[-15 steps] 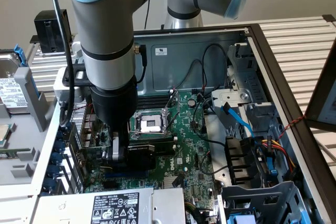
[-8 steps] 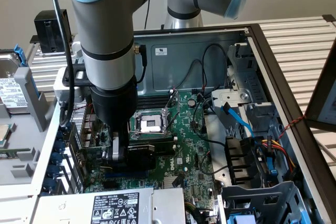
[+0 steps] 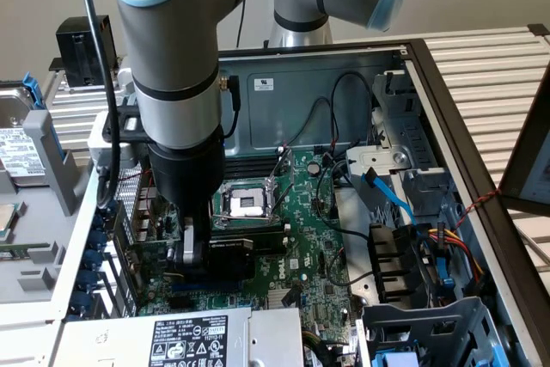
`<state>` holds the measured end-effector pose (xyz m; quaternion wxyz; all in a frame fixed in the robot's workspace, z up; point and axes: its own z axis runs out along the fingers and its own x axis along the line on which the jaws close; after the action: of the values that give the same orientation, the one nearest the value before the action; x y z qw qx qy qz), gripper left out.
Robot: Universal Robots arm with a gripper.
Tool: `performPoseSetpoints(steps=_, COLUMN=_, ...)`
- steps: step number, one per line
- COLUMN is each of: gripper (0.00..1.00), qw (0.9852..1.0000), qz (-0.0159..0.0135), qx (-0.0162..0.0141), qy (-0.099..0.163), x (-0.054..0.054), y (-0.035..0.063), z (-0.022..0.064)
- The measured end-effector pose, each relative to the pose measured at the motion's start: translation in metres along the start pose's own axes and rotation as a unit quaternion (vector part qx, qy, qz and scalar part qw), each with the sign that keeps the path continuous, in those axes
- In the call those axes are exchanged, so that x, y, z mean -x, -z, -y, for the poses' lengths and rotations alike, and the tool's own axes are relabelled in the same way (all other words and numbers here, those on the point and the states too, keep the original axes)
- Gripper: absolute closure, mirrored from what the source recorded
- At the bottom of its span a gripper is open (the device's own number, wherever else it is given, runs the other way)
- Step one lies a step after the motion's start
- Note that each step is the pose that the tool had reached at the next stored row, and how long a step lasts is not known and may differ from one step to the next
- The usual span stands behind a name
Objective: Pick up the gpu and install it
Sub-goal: 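Insert the gpu into the slot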
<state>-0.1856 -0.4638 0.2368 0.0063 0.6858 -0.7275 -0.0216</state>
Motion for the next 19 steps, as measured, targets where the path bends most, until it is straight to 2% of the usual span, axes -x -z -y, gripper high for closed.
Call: performPoseSetpoints(steps=19, gripper=0.72, qw=1.0000, qz=0.0002, qx=0.0000, qy=0.000, x=0.0003, y=-0.0005, z=-0.0014)
